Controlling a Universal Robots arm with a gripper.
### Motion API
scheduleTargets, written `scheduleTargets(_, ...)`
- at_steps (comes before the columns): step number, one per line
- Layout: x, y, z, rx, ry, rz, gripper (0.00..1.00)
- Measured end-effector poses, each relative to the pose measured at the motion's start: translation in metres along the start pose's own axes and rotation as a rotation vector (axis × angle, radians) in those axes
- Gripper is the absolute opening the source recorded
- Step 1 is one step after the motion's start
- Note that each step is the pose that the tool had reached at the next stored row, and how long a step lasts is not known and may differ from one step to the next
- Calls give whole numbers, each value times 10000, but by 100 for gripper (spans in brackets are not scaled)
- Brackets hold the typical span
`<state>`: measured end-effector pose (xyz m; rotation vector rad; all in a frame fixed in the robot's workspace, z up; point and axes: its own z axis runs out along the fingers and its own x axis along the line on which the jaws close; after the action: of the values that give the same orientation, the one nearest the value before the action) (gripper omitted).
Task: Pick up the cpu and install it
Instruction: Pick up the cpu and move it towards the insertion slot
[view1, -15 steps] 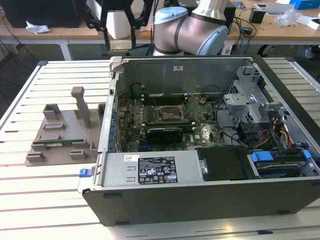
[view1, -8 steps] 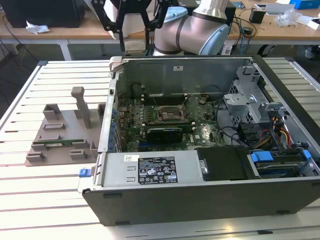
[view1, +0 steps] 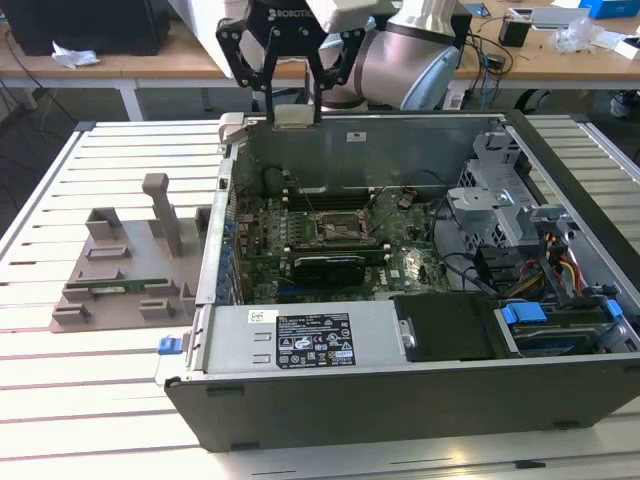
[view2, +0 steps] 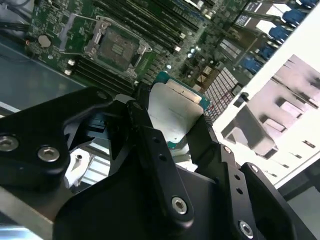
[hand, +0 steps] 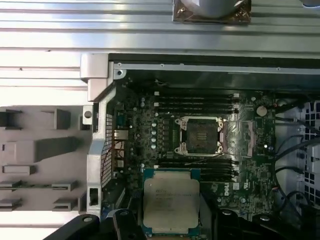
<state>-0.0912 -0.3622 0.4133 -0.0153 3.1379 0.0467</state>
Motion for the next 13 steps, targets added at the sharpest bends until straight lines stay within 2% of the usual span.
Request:
scheduleTargets(9,-455,17,334,-2,17,32,54)
scheduleTargets(13,-561,19,426,2,31,32,54)
